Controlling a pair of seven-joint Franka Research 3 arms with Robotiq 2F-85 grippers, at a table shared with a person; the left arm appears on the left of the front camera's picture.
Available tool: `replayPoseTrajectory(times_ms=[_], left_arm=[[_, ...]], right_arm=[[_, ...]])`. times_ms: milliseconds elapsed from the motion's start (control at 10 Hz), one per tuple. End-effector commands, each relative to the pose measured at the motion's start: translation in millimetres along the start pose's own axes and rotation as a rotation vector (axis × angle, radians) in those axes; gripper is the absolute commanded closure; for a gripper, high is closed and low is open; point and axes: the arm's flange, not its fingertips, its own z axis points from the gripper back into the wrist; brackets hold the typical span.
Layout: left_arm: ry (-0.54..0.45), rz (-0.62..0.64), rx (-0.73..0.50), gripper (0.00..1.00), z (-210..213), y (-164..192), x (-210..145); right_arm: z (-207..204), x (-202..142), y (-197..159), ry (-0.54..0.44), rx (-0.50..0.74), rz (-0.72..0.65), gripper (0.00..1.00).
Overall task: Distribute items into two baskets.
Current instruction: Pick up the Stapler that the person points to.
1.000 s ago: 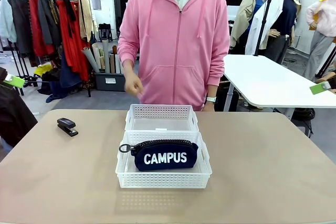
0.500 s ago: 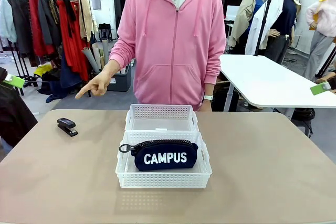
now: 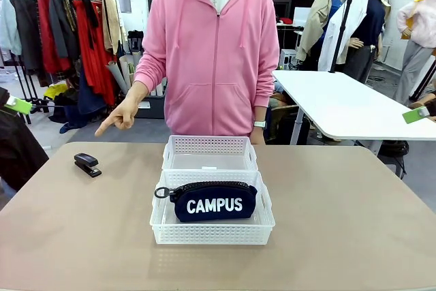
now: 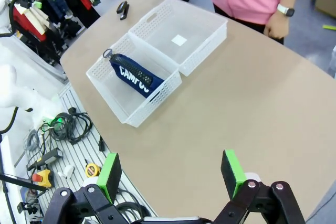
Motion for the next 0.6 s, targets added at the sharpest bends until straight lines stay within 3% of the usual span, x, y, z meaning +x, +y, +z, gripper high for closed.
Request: replayPoseTrajectory(times_ms=[0, 500], left_arm=[[-0.015, -0.015, -0.013, 0.0, 0.2, 0.7, 0.4], [-0.015, -0.015, -0.013, 0.0, 0.2, 0.7, 0.4]], right_arm=[[-0.6, -0.2, 1.0, -0.009, 0.01, 0.006, 0.0], [-0.6, -0.2, 1.0, -0.009, 0.01, 0.006, 0.0]])
